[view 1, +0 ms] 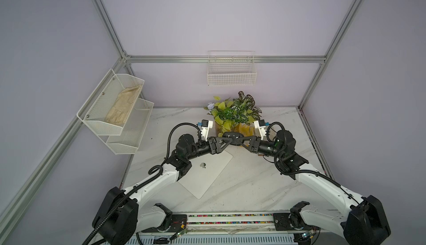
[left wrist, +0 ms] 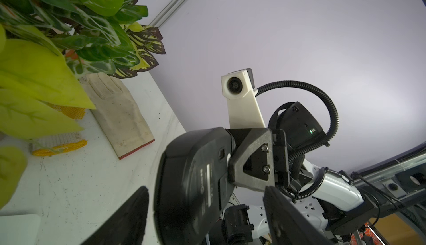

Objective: Insert the wireless mouse receiver into the laptop
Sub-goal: Pick up the mouse from the center of the board, then remove the lid from the mouse.

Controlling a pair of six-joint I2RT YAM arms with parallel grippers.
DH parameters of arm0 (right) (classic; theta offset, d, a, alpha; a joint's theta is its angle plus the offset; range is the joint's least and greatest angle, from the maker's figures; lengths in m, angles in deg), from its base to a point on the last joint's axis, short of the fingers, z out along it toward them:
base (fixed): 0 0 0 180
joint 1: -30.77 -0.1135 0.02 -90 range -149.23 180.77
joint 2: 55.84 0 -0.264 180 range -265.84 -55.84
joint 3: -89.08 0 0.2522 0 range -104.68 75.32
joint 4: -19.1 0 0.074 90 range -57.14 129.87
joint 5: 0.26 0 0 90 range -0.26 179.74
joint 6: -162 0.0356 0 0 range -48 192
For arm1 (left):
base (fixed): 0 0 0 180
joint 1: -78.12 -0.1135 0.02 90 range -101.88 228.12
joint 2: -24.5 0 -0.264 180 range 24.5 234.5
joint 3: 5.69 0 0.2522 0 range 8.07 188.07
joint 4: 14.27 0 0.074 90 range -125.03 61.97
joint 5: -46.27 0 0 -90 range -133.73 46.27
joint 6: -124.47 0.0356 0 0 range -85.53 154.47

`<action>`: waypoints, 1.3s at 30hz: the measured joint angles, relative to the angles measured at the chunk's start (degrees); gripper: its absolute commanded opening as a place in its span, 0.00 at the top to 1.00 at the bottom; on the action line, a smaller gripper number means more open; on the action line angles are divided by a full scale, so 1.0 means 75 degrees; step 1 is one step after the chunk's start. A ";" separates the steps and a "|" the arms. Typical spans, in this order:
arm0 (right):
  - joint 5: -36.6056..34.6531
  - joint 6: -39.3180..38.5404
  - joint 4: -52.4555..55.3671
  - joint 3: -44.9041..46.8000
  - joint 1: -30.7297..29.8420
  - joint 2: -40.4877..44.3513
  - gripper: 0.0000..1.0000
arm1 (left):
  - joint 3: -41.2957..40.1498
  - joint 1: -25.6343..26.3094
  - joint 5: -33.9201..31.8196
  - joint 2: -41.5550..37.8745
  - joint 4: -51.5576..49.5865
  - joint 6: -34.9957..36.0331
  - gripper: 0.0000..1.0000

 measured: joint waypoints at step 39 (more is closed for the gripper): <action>0.0997 -0.1037 0.1413 -0.0699 0.0361 -0.0163 0.50 | 0.0527 -0.0289 0.1679 0.0414 -0.0481 0.0262 0.91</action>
